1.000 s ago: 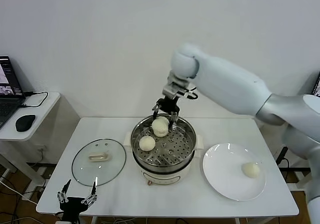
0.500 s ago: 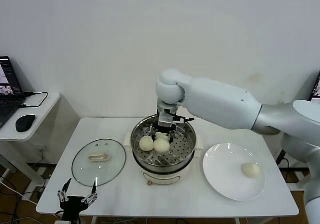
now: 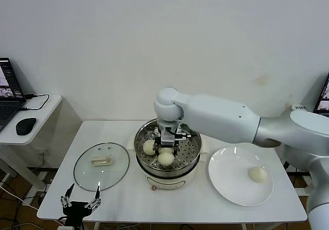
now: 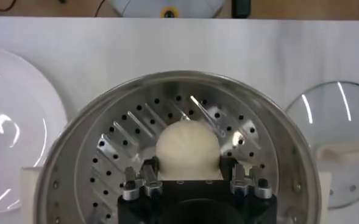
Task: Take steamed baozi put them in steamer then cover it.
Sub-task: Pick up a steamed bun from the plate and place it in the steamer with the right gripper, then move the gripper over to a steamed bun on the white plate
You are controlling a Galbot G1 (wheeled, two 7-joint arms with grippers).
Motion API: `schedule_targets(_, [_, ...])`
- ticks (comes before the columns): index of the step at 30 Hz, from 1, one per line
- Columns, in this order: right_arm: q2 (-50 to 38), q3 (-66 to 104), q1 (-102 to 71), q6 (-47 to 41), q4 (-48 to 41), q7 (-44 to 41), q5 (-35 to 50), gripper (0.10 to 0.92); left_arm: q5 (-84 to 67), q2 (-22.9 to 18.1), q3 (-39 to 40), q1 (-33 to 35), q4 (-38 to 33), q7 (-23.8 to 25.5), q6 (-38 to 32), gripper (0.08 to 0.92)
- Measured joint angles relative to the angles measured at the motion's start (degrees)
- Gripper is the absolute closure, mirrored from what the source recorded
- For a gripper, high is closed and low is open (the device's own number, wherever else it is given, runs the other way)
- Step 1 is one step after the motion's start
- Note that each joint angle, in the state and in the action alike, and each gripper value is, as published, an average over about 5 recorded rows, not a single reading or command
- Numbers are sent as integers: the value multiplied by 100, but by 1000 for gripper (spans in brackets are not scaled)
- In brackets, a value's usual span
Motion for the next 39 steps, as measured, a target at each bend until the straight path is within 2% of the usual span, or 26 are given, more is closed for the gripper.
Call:
schedule_targets(5, [8, -39, -20, -83, 23, 9, 64, 410, -2, -9, 7, -47, 43, 18, 12, 177])
schedule_targets(7, [1, -41, -20, -128, 39, 19, 88, 385, -2, -9, 12, -60, 52, 27, 15, 177])
schedule_targets(12, [-52, 4, 31, -317, 110, 46, 173, 254, -6, -9, 20, -81, 76, 39, 25, 177])
schedule_targets(15, [-121, 63, 100, -516, 156, 52, 268, 212, -21, -4, 25, -86, 76, 53, 40, 177])
schedule_targets(21, [-417, 326, 319, -1045, 167, 112, 576, 203, -50, 31, 22, -102, 65, 96, 65, 177])
schedule_targets(25, [-775, 558, 511, -1651, 194, 177, 922, 202, -59, 84, 44, -93, 17, 141, 75, 177])
schedule_targets(32, [-1608, 856, 628, -3202, 443, 313, 1590, 203, -84, 180, 97, -124, -5, 213, 100, 177])
schedule_targets(39, [-2610, 1107, 439, -4506, 760, 459, 1684, 203, -118, 278, 170, -85, -64, 252, 122, 177])
